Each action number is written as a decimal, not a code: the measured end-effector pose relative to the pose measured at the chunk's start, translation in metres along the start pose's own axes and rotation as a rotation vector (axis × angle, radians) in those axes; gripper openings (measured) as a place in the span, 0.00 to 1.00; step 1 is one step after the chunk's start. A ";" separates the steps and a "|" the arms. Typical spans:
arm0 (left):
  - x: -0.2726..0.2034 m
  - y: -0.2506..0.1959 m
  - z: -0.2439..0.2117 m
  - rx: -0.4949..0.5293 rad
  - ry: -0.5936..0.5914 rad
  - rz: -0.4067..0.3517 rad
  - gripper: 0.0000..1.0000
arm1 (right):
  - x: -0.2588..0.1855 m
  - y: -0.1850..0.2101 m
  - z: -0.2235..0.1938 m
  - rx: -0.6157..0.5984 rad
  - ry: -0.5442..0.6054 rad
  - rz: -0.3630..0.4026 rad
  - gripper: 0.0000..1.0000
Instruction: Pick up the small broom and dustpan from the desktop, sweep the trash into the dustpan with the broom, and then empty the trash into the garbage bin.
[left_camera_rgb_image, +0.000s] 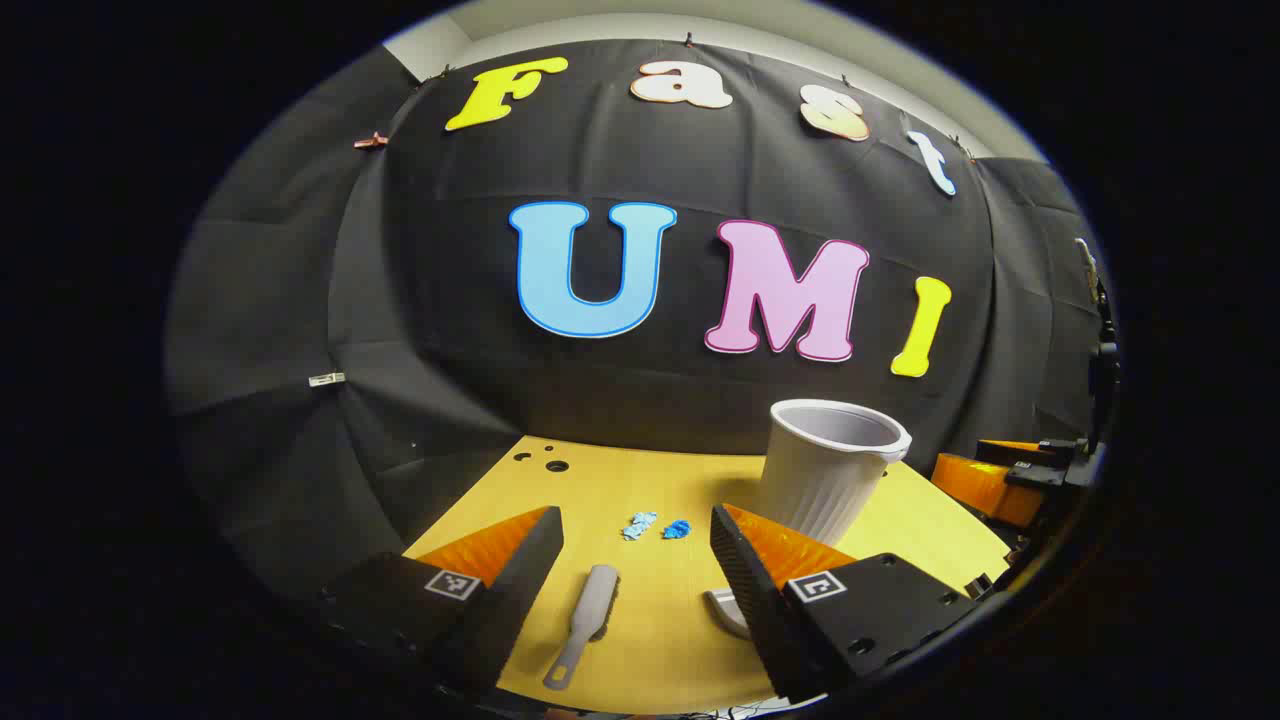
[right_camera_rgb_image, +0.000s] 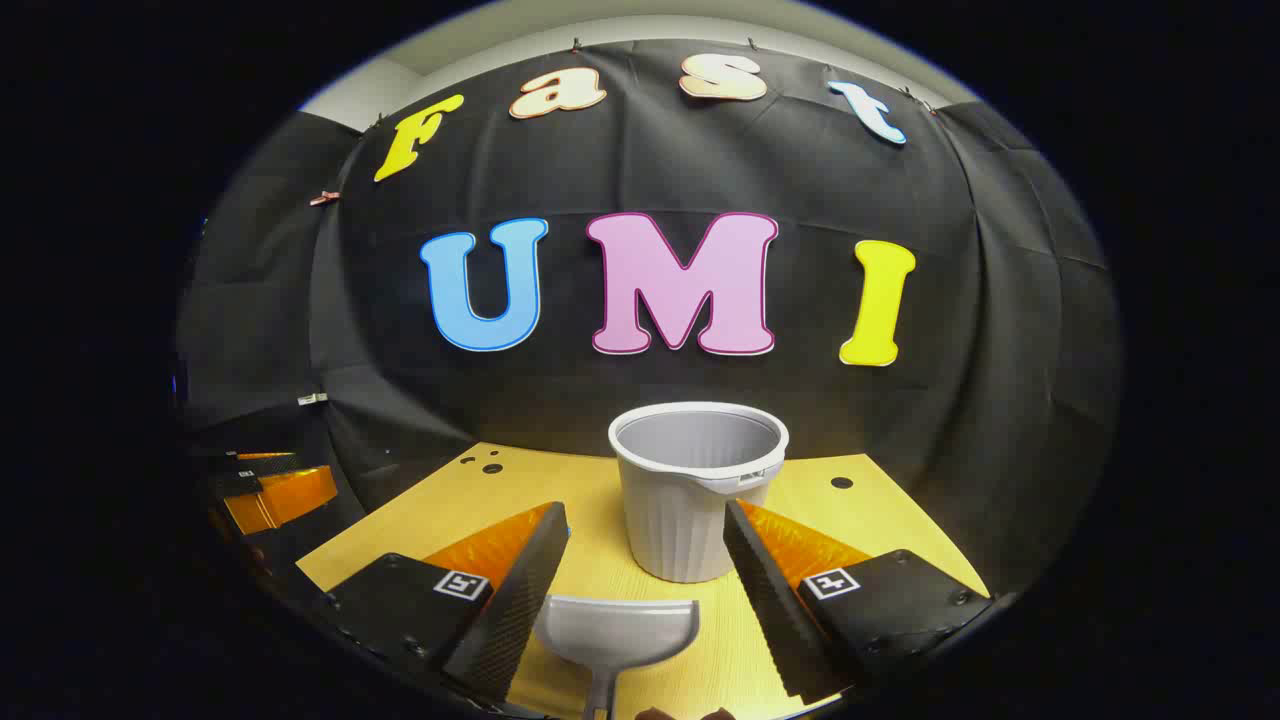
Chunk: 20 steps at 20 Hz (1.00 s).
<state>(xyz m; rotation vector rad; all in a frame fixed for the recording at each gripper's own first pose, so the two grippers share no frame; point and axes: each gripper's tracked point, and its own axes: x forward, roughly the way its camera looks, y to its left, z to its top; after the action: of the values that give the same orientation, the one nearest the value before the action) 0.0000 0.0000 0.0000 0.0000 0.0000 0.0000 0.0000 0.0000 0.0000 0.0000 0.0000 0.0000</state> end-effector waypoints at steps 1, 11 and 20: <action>0.000 -0.001 -0.001 -0.001 -0.001 -0.010 0.96 | 0.001 -0.001 -0.003 0.000 0.010 -0.007 0.98; -0.005 0.027 -0.038 0.060 0.059 0.040 0.96 | 0.008 0.010 -0.032 0.033 0.105 -0.005 0.98; 0.020 0.045 -0.106 0.032 0.354 -0.005 0.96 | 0.017 0.020 -0.059 0.039 0.210 0.016 0.98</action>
<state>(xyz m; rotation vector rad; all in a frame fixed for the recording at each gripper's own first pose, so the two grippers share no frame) 0.0204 0.0453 -0.1062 0.0324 0.3541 -0.0055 0.0172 0.0201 -0.0589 0.0388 0.2103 0.0156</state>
